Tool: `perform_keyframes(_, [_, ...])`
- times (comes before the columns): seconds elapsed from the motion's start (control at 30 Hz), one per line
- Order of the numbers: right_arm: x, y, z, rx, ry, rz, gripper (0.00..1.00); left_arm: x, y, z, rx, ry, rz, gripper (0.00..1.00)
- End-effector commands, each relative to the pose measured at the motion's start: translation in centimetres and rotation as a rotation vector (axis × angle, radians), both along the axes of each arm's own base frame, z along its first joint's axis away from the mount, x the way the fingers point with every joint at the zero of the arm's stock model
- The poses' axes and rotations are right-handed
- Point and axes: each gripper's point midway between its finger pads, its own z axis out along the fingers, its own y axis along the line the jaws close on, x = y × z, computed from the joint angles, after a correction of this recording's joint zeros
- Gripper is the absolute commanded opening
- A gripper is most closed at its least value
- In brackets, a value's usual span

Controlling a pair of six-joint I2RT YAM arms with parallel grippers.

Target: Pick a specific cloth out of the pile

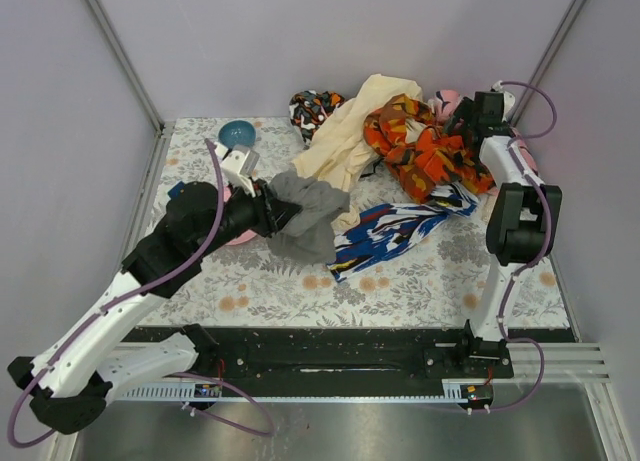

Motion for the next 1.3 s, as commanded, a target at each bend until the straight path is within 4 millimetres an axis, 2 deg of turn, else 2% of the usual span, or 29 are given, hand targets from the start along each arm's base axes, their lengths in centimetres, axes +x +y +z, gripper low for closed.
perform_keyframes(0.0, [-3.1,-2.3,7.7,-0.165,-0.06,-0.066,0.99,-0.5,3.2,0.0,-0.032,0.008,0.134,0.01])
perform_keyframes(0.13, [-5.6,-3.4,11.0,-0.22,-0.067,-0.114,0.99,-0.8,7.5,-1.9,-0.036,0.08,0.333,0.01])
perform_keyframes(0.17, [-6.3,-3.6,11.8,-0.227,-0.068,-0.124,0.99,-0.9,8.4,-2.9,-0.028,0.105,0.378,0.01])
perform_keyframes(0.27, [-7.7,-3.6,13.9,-0.232,-0.099,-0.131,1.0,-1.6,9.6,-5.2,-0.014,0.16,0.418,0.01])
perform_keyframes(0.37, [-8.9,-3.3,15.8,-0.225,-0.138,-0.127,0.99,-2.5,8.7,-7.3,0.021,0.209,0.355,0.01])
perform_keyframes(0.5, [-10.5,-2.7,17.6,-0.184,-0.189,-0.124,0.99,-3.5,6.6,-10.0,0.058,0.276,0.239,0.0])
perform_keyframes(0.63, [-12.1,-2.1,19.2,-0.15,-0.253,-0.119,0.99,-2.9,5.7,-13.8,0.088,0.376,0.258,0.0])
perform_keyframes(0.67, [-12.4,-2.0,18.9,-0.14,-0.258,-0.123,0.99,-2.8,4.9,-15.1,0.075,0.421,0.248,0.0])
perform_keyframes(0.8, [-13.6,-1.5,19.6,-0.103,-0.322,-0.127,0.99,-3.7,1.1,-17.1,0.005,0.51,0.091,0.0])
perform_keyframes(0.87, [-13.8,-1.2,19.5,-0.082,-0.339,-0.12,0.99,-4.6,-1.3,-15.9,-0.083,0.491,-0.033,0.0])
perform_keyframes(0.9, [-13.8,-1.1,19.3,-0.075,-0.336,-0.119,0.99,-5.1,-1.8,-15.7,-0.093,0.488,-0.067,0.0])
perform_keyframes(1.0, [-14.0,-0.9,18.6,-0.063,-0.325,-0.118,0.99,-5.6,-1.3,-15.4,-0.077,0.469,-0.04,0.0])
perform_keyframes(1.1, [-14.0,-0.8,17.8,-0.06,-0.309,-0.112,0.99,-6.1,-0.7,-16.0,-0.079,0.48,-0.021,0.0])
perform_keyframes(1.27, [-14.3,-0.3,17.1,-0.023,-0.304,-0.108,0.99,-5.2,3.6,-20.7,0.009,0.572,0.25,0.0])
